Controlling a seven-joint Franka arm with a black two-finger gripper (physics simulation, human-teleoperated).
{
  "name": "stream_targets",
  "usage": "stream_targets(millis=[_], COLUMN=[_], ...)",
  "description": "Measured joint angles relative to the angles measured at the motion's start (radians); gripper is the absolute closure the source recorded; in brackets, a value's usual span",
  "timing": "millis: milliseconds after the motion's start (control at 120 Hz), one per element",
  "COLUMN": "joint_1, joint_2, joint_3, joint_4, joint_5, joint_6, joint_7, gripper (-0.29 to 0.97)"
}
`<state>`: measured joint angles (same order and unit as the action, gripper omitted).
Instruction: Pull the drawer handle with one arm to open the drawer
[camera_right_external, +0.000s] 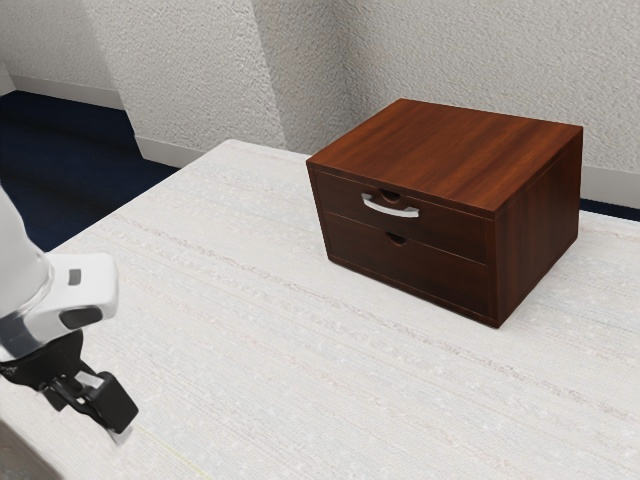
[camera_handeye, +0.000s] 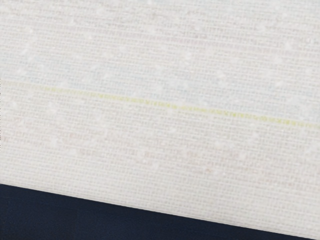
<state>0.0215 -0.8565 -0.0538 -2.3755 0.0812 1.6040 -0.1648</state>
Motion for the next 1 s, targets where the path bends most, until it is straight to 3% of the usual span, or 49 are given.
stream_targets(millis=[133,283,408,533,667,800,883,1000], joint_1=[-0.008,-0.033,0.003,0.07,0.109,0.088,0.073,0.071], joint_2=[0.002,0.018,0.14,0.251,0.278,0.309,0.398,0.577], joint_3=[0.019,0.023,0.02,-0.036,-0.074,-0.065,-0.064,-0.063], joint_4=[-0.006,-0.011,0.07,0.147,0.157,0.146,0.175,0.328], joint_5=[-0.007,-0.099,-0.123,-0.12,-0.108,-0.103,-0.102,-0.101], joint_6=[0.012,-0.005,0.092,0.183,0.252,0.364,0.449,0.522], joint_7=[-0.027,-0.007,0.227,0.507,0.75,0.948,1.059,1.19], gripper=[0.0,0.0,0.0,0.0,0.0,0.0,0.0,0.0])
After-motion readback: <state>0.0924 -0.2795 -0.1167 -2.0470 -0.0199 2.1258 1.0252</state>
